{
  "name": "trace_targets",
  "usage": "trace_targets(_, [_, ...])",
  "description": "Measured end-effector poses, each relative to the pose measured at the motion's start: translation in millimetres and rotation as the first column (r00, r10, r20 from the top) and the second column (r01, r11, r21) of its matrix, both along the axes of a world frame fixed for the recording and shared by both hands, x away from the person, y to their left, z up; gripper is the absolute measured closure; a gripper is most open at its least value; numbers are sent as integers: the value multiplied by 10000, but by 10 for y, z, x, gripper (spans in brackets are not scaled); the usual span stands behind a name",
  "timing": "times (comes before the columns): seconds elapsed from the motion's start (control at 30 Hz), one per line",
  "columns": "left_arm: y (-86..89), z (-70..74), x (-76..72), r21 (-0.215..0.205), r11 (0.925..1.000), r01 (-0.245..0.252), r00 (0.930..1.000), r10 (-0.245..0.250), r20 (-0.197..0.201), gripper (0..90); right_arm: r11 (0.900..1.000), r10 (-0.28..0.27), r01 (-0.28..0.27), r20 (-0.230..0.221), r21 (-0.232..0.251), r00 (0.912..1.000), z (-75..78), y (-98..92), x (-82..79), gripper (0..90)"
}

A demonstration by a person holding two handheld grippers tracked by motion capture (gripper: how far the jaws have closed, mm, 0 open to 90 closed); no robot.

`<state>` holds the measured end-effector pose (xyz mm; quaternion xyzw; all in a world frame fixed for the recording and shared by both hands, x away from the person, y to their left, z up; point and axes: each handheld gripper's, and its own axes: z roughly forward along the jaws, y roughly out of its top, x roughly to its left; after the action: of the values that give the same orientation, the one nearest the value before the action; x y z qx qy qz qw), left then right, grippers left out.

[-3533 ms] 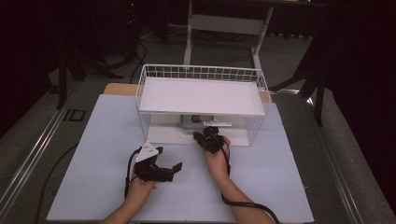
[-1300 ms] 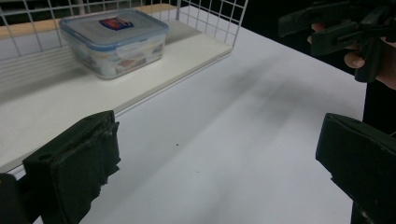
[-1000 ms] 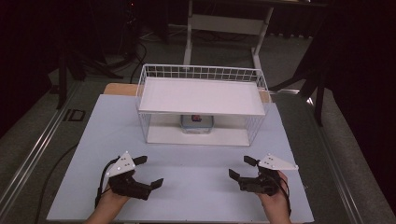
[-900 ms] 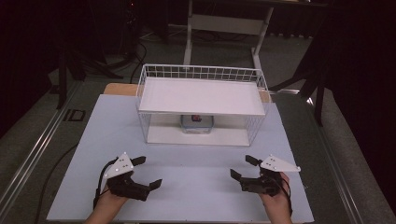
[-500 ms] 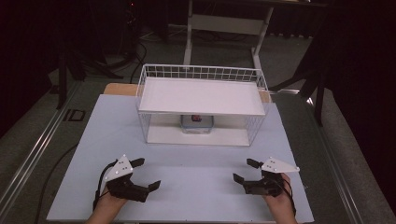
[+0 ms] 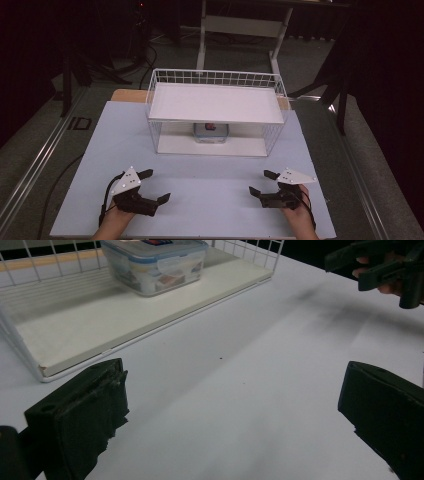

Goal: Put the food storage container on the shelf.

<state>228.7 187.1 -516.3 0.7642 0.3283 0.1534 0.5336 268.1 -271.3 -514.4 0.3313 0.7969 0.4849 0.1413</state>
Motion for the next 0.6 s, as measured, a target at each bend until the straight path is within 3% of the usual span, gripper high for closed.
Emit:
trace_targets(0.07, [0, -3, 4, -55, 10000, 32, 10000, -32, 53, 4, 10000, -10, 10, -18, 11, 10000, -5, 0, 5, 146])
trace_targets(0.13, [-3, -16, 11, -281, 9996, 8, 9991, 4, 432, 5, 10000, 7, -7, -85, 57, 10000, -24, 2, 26, 146])
trace_targets(0.6, [59, -2, 21, -912, 9956, -232, 9982, 281, 524, 5, 9997, -41, 43, -97, 232, 9999, -34, -11, 48, 146])
